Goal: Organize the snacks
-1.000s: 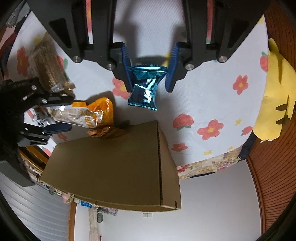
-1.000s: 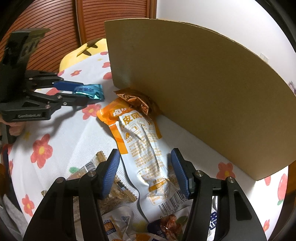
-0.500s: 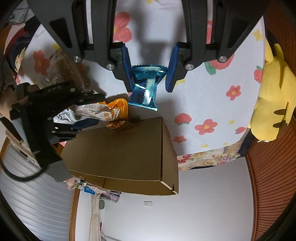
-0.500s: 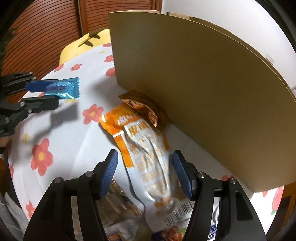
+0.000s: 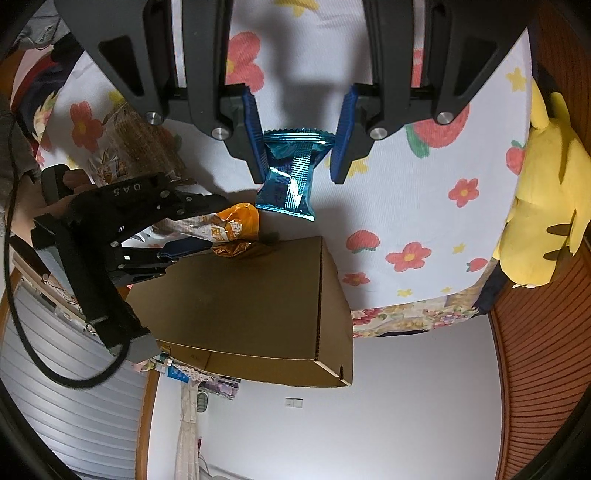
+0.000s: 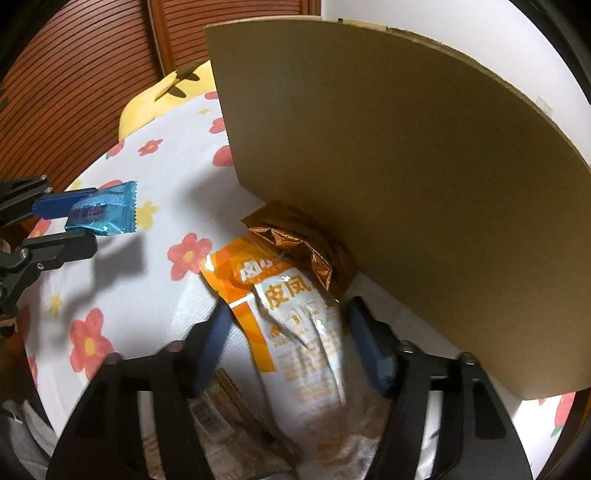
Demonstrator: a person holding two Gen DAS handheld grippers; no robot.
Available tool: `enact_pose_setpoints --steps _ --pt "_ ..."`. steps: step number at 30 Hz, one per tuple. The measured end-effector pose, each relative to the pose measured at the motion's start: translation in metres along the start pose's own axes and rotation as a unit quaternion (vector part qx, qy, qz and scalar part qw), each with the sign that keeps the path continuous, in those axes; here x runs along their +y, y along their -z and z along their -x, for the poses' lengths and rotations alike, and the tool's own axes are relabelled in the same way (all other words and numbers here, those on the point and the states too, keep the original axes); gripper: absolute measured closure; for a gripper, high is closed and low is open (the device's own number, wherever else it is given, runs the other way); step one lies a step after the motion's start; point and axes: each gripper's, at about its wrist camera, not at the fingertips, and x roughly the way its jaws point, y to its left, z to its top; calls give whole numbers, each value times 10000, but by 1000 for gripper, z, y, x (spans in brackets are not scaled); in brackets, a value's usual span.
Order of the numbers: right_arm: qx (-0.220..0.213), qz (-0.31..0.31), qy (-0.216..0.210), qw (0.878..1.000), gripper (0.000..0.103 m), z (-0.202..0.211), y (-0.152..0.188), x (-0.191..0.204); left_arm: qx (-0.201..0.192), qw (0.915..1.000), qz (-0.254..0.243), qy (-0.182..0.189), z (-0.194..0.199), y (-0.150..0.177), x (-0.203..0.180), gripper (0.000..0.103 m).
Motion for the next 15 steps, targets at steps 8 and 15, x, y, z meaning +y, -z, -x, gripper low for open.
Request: enact_pose_setpoints --steps 8,15 --pt "-171 432 460 9979 57 8 9 21 0 10000 31 0 0 0 0 70" --pt "-591 538 416 9959 56 30 22 32 -14 10000 83 -18 0 0 1 70"
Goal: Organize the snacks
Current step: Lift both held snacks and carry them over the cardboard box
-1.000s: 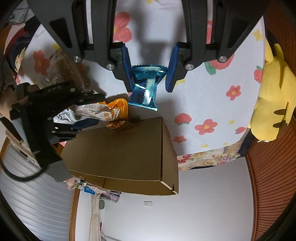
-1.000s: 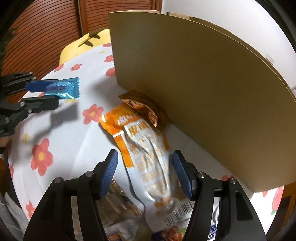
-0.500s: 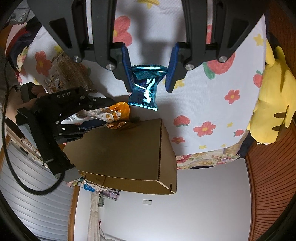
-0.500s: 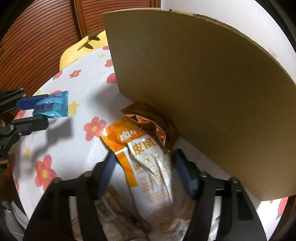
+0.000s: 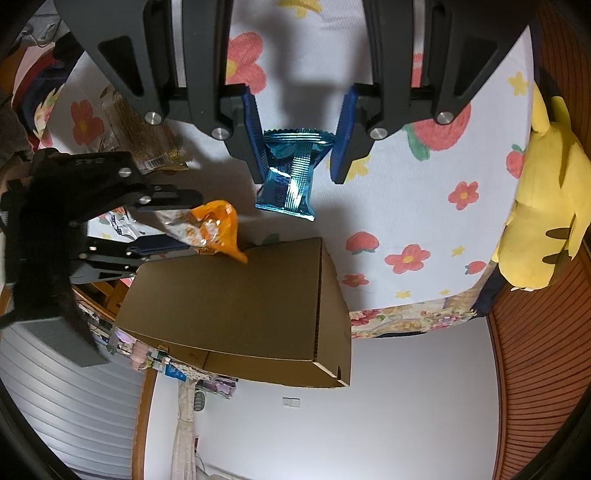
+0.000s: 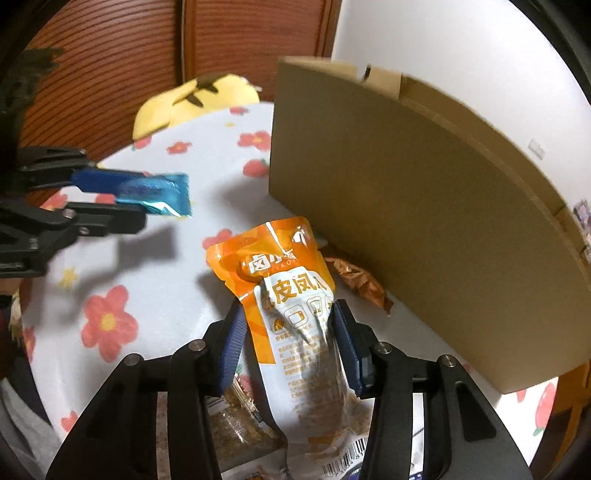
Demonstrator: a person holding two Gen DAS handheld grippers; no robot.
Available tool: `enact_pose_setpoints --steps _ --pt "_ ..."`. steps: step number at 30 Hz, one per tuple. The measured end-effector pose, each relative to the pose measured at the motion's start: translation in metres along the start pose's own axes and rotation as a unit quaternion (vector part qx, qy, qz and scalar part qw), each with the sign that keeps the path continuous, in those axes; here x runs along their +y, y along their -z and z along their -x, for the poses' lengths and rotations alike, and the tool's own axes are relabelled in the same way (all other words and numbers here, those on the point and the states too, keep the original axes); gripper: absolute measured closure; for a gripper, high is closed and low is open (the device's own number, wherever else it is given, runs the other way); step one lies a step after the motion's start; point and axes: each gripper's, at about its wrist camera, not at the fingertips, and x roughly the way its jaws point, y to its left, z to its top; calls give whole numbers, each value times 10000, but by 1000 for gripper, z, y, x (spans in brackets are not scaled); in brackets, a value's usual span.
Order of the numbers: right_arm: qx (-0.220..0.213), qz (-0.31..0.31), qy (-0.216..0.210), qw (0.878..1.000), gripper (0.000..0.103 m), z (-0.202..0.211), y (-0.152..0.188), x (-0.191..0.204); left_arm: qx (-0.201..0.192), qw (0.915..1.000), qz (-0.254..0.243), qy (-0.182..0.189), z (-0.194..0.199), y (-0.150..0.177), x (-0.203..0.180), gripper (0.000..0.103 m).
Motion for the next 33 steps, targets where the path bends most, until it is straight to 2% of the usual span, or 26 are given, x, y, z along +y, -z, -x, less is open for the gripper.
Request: enact_pose_setpoints --steps 13,22,33 --pt "-814 144 256 9963 56 46 2 14 -329 9994 64 -66 19 -8 -3 70" --pt "-1122 59 342 9931 56 71 7 14 -498 9987 4 -78 28 -14 -10 70" --pt "-1451 -358 470 9877 56 102 31 5 -584 9982 -115 -65 31 -20 -22 70"
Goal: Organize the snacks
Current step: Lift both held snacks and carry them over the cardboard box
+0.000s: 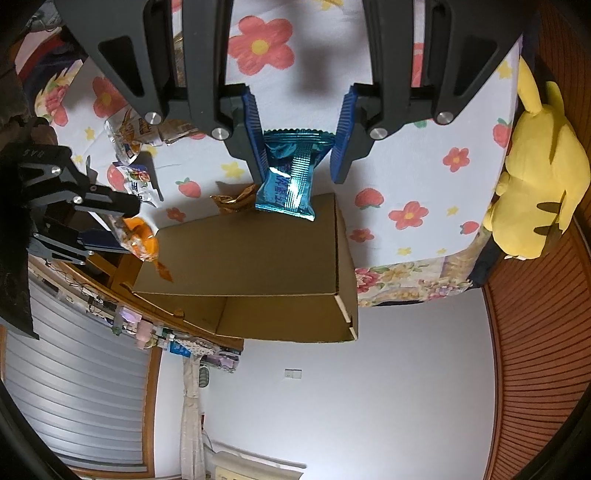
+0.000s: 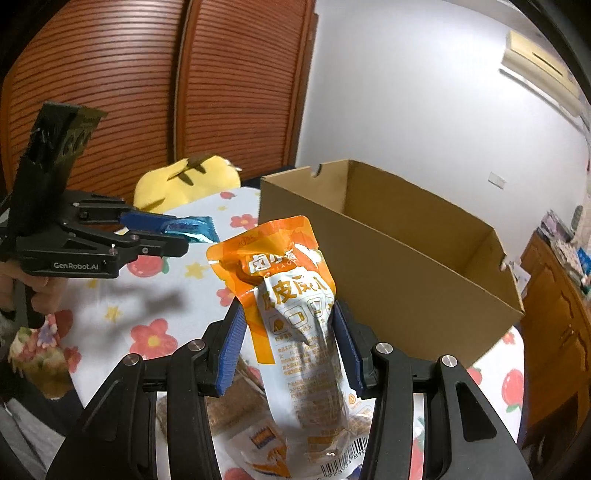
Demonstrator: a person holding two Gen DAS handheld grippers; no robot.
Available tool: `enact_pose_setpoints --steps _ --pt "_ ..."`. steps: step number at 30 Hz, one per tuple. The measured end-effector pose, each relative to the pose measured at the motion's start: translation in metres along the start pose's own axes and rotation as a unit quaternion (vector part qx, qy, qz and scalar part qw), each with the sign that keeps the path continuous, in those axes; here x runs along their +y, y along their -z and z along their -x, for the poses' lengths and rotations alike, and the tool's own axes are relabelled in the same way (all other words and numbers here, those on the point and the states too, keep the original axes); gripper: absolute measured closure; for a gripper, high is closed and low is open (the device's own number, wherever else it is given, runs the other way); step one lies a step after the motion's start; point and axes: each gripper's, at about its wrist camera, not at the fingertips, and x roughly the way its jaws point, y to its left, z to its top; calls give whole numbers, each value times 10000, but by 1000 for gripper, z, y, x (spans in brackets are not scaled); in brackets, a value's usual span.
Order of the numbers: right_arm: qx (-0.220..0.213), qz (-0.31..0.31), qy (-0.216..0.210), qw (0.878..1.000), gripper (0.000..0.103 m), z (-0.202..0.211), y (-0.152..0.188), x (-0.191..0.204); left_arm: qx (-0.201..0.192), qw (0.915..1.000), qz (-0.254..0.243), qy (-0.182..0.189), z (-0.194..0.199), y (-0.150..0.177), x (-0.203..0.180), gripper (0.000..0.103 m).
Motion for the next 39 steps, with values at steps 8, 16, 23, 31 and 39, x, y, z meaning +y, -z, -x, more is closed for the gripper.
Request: enact_pose_setpoints --steps 8,16,23,31,39 --pt "-208 -231 205 9993 55 27 5 -17 -218 9997 21 137 -5 -15 -17 70" --pt "-418 -228 435 9979 55 49 -3 -37 -381 9990 -49 239 -12 -38 -32 70" --pt "-689 -98 463 9965 55 53 -27 -49 -501 9982 -59 324 -19 -71 -30 70" --pt "-973 128 370 9945 55 43 -64 -60 -741 9965 -244 314 -28 -114 -26 70" --pt "-1106 287 400 9926 55 17 -94 -78 -698 9971 -157 271 -65 -143 -6 70"
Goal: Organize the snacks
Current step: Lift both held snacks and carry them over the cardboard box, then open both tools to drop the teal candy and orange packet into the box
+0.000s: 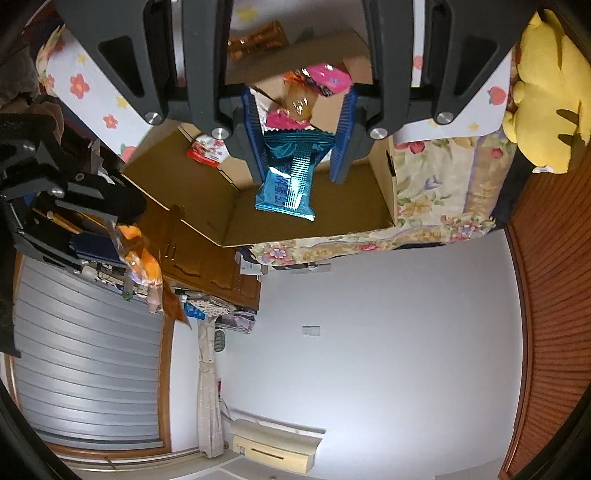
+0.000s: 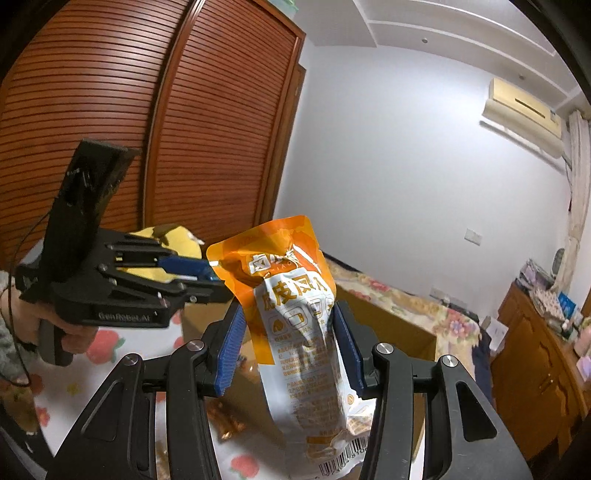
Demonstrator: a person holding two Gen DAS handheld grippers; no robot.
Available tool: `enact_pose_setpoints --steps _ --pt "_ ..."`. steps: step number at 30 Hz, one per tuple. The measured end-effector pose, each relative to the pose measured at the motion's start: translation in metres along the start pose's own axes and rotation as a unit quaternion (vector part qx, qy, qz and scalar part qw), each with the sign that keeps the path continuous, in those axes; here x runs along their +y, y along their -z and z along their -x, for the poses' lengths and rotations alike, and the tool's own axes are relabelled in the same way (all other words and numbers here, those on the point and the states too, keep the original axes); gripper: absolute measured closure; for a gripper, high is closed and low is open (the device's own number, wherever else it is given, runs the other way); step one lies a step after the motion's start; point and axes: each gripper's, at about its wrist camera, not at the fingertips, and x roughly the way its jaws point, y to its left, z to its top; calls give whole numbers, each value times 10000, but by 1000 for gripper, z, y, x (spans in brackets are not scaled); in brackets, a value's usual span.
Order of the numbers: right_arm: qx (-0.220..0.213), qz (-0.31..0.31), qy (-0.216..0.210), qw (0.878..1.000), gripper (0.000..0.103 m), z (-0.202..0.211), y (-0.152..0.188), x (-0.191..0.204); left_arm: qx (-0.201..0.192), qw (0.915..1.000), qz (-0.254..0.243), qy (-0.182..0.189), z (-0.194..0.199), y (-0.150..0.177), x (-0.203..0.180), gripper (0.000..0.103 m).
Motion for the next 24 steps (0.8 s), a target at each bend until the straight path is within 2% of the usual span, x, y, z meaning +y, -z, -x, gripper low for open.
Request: enact_pose_setpoints --steps 5,12,24 --pt "19 87 27 10000 55 -27 -8 -6 89 9999 52 -53 -26 -1 10 70" --pt "180 80 113 9997 55 -58 -2 -14 210 9997 57 -70 -50 1 14 70" --pt "621 -216 183 9977 55 -92 19 -25 473 9988 55 -149 -68 11 11 69"
